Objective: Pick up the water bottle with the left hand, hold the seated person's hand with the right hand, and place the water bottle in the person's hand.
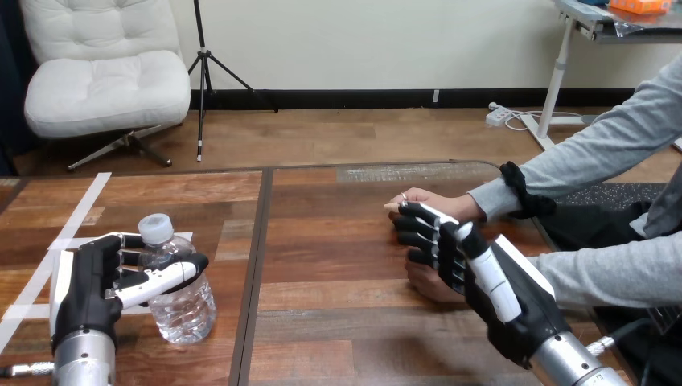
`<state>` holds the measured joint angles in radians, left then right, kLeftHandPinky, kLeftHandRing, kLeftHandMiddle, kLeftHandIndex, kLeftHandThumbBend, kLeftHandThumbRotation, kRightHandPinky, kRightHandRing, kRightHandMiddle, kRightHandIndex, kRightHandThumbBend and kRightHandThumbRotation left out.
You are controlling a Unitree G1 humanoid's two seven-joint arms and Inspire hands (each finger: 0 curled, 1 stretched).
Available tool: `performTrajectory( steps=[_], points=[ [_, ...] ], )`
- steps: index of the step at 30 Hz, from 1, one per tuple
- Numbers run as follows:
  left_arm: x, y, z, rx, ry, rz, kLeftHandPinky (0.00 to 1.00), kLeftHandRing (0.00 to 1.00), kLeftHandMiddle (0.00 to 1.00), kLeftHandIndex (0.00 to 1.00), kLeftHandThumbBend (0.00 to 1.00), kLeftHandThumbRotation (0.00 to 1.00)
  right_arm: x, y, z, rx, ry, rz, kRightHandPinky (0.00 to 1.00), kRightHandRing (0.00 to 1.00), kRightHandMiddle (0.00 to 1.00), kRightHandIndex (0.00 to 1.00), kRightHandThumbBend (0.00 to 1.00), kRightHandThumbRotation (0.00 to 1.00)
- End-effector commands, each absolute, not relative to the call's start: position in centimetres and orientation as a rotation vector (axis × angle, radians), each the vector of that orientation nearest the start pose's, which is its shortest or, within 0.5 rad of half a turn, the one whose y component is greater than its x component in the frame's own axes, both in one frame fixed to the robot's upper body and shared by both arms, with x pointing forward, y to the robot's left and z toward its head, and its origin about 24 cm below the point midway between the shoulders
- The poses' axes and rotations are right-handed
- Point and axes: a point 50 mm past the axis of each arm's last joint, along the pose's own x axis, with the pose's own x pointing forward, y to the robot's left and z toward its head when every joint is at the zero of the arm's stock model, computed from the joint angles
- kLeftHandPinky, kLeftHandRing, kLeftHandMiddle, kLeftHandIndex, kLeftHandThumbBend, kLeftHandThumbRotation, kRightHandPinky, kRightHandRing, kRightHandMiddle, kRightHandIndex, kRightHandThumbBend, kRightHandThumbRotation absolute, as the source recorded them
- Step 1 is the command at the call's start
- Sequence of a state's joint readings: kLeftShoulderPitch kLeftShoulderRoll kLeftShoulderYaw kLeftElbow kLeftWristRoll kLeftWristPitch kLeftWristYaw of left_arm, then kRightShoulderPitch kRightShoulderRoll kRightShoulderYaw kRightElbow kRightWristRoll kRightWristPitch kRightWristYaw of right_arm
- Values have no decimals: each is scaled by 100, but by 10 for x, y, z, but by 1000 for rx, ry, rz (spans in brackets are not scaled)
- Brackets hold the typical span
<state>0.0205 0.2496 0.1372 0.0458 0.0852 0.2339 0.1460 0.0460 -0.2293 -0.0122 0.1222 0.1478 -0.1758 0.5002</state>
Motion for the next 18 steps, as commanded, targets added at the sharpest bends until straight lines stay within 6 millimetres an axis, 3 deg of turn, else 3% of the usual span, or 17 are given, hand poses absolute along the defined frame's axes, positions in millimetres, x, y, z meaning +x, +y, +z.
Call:
performTrajectory(
  steps=[1,18],
  points=[
    [256,219,134,307,-230,276,30,35,41,42,75,0,283,-183,83,-305,-297,429,89,90,90,89,90,100],
    [252,219,140,311,-275,279,30,35,40,41,74,0,292,-188,84,-389,-315,417,84,90,89,88,87,100]
  ],
)
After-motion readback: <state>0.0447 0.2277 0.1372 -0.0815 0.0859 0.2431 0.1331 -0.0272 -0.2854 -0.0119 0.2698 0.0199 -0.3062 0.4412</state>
